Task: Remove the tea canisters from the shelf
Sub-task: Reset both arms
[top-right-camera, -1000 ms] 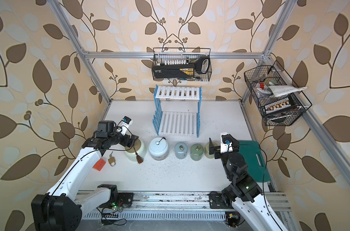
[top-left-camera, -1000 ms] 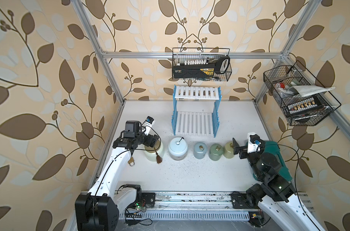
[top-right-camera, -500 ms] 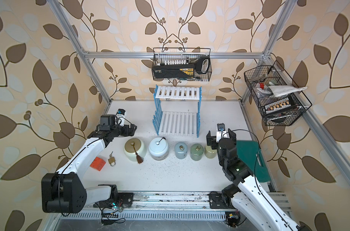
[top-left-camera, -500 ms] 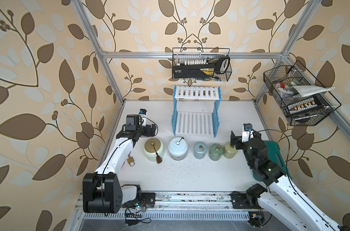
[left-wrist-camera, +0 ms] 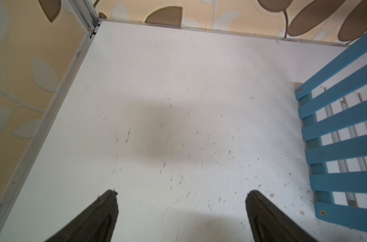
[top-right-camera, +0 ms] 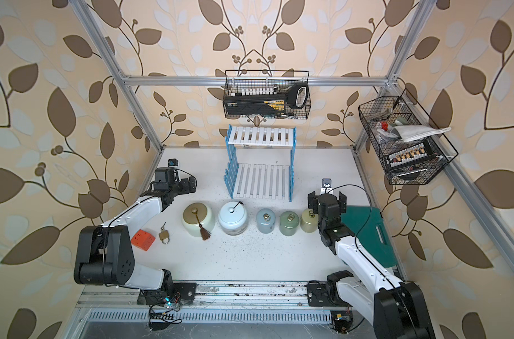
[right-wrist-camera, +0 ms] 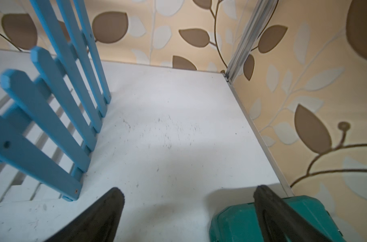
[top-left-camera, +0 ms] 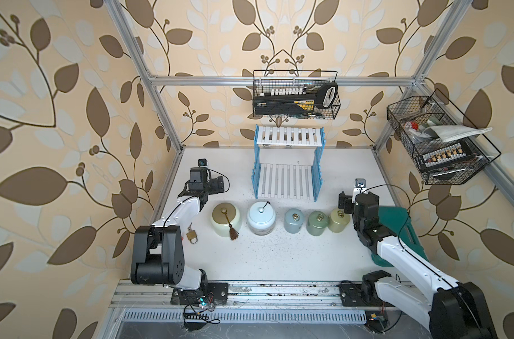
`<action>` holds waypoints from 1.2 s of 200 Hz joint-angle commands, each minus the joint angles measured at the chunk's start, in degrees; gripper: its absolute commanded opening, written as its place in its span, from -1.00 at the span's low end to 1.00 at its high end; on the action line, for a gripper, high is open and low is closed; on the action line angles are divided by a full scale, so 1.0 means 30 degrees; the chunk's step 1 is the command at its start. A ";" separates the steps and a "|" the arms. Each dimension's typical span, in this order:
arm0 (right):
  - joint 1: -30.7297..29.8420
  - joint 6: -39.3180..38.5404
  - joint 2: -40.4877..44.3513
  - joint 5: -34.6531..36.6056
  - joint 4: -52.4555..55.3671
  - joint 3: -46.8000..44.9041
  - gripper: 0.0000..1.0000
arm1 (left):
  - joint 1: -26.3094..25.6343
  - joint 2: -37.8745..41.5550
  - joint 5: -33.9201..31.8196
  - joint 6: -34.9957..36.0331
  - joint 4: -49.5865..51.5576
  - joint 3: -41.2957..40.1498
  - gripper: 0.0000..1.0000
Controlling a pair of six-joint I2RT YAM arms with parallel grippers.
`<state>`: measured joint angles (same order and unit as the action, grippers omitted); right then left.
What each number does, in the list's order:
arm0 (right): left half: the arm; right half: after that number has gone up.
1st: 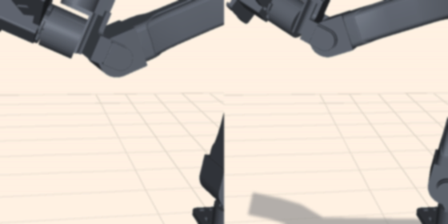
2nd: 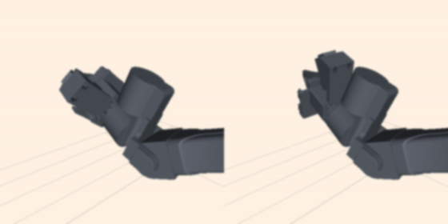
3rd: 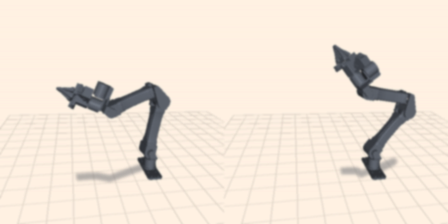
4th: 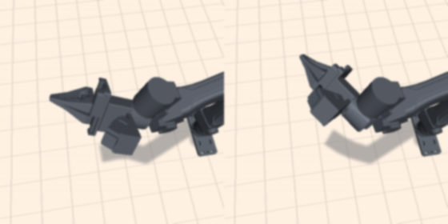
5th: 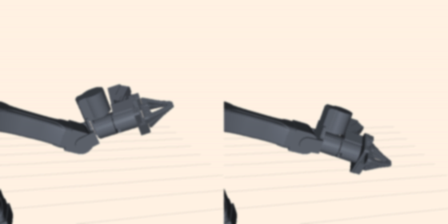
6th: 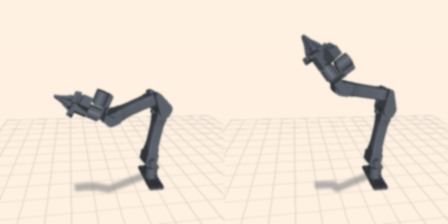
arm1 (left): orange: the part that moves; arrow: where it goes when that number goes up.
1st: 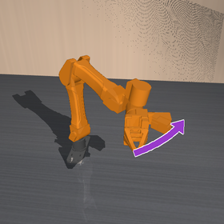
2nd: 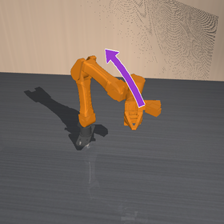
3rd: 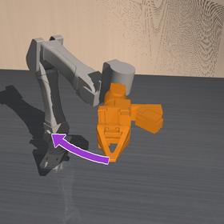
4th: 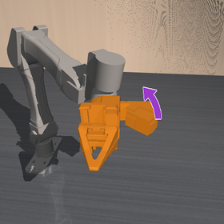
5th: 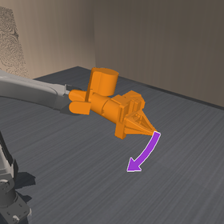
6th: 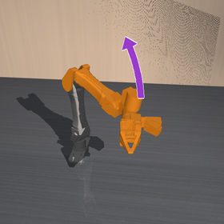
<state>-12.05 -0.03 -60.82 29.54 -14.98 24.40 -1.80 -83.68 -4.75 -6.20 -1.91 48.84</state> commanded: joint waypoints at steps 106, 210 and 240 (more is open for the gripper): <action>0.1302 0.0059 -0.6040 -0.1350 -1.0103 -0.1617 0.98 | 0.0945 0.0781 -0.0062 -0.0735 -0.6653 -0.4057 0.97; 0.1879 0.0538 -0.7063 -0.2316 -1.2619 -0.2547 0.98 | 0.1773 0.0911 0.0469 -0.1099 -0.7072 -0.4344 0.97; 0.1909 0.0517 -0.7047 -0.2450 -1.2675 -0.2622 0.98 | 0.1802 0.1009 0.1475 -0.0485 -0.7668 -0.4597 0.88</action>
<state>-6.61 1.10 -81.52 23.24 -51.70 17.56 3.07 -82.59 -3.90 -8.99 -21.50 35.92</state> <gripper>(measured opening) 0.991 0.961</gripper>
